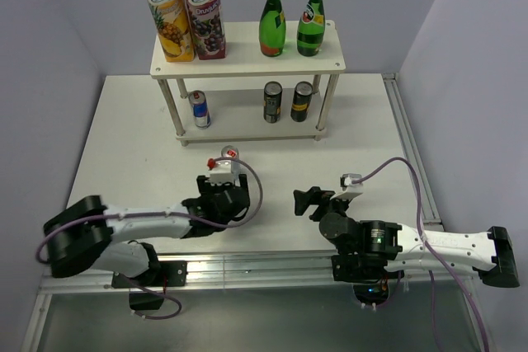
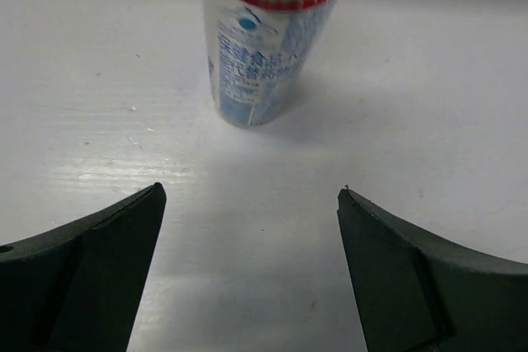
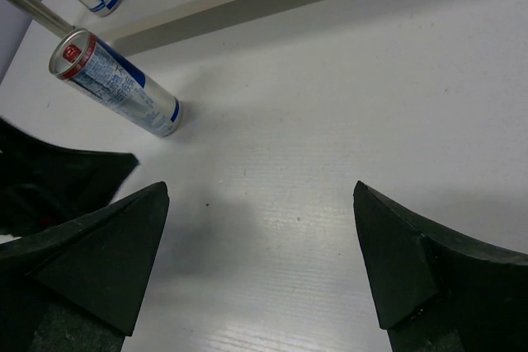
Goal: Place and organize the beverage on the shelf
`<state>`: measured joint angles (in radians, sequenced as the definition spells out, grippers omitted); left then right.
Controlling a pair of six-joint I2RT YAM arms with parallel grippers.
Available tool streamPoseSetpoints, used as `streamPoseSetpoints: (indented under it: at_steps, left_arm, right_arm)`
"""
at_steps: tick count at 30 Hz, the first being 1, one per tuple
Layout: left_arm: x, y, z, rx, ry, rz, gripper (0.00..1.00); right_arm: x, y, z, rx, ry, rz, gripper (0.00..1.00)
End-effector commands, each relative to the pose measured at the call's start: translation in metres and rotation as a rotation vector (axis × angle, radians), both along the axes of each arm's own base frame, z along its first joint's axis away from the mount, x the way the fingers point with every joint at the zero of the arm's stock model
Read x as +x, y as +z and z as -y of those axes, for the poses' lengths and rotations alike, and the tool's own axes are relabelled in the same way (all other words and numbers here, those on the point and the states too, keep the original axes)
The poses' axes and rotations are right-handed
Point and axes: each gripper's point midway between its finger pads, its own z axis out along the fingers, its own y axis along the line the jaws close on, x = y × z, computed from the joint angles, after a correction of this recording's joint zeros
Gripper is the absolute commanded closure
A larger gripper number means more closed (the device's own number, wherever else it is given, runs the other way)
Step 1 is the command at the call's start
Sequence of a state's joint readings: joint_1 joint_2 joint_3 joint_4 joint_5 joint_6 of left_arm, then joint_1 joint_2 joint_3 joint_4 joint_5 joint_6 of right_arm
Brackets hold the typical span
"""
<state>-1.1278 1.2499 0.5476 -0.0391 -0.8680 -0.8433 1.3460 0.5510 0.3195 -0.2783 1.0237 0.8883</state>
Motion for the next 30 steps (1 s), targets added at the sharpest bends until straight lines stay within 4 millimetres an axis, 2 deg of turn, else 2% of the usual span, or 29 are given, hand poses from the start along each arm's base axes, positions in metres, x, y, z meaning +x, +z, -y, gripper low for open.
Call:
streamPoseSetpoints:
  at_steps: [1,2,3,4,7,11,16,17,21,23,24,25,26,27,28,30]
  left_arm:
    - [0.019,-0.011,0.029,0.012,-0.018,0.007,0.08]
    - [0.028,-0.011,0.033,0.016,-0.001,0.012,0.09]
    - [0.032,-0.024,0.033,0.066,-0.005,0.003,0.09]
    - [0.038,-0.021,0.041,0.039,-0.012,0.024,0.10]
    - [0.048,-0.027,0.040,0.053,0.015,0.051,0.10]
    - [0.065,-0.035,0.027,0.090,0.062,0.064,0.11]
    - [0.082,-0.036,0.018,0.099,0.102,0.095,0.11]
    - [0.088,-0.036,0.012,0.105,0.133,0.104,0.11]
    - [0.103,-0.031,0.012,0.088,0.149,0.138,0.11]
    - [0.111,-0.032,0.012,0.105,0.151,0.141,0.16]
    - [0.115,-0.030,0.015,0.097,0.149,0.152,0.21]
    - [0.118,-0.030,0.018,0.097,0.141,0.157,0.41]
    - [0.122,-0.034,0.013,0.105,0.166,0.152,0.53]
    - [0.124,-0.031,0.016,0.092,0.161,0.165,0.63]
    - [0.128,-0.031,0.012,0.100,0.172,0.163,0.81]
    - [0.132,-0.032,0.012,0.094,0.183,0.157,0.93]
  right_arm:
    - [0.002,0.005,0.002,0.018,-0.020,0.018,0.00]
    - [0.002,0.005,0.001,0.016,-0.019,0.017,0.00]
    - [0.001,0.005,0.001,0.015,-0.019,0.016,0.00]
    - [0.002,0.005,0.001,0.013,-0.021,0.016,0.00]
    - [0.002,0.005,0.001,0.014,-0.019,0.016,0.00]
    - [0.001,0.006,0.000,0.020,-0.015,0.018,0.00]
    - [0.002,0.005,-0.001,0.011,-0.012,0.018,0.00]
    - [0.001,0.005,-0.001,0.007,-0.011,0.017,0.00]
    - [0.002,0.004,-0.001,0.001,-0.015,0.018,0.00]
    - [0.002,0.005,-0.002,-0.001,-0.014,0.019,0.00]
    - [0.002,0.005,-0.002,0.001,-0.014,0.018,0.00]
    - [0.002,0.005,-0.001,-0.001,-0.016,0.019,0.00]
    - [0.002,0.005,-0.002,0.002,-0.016,0.019,0.00]
    - [0.002,0.005,-0.001,0.000,-0.015,0.020,0.00]
    - [0.003,0.005,-0.001,-0.001,-0.017,0.020,0.00]
    - [0.002,0.005,-0.001,-0.002,-0.015,0.020,0.00]
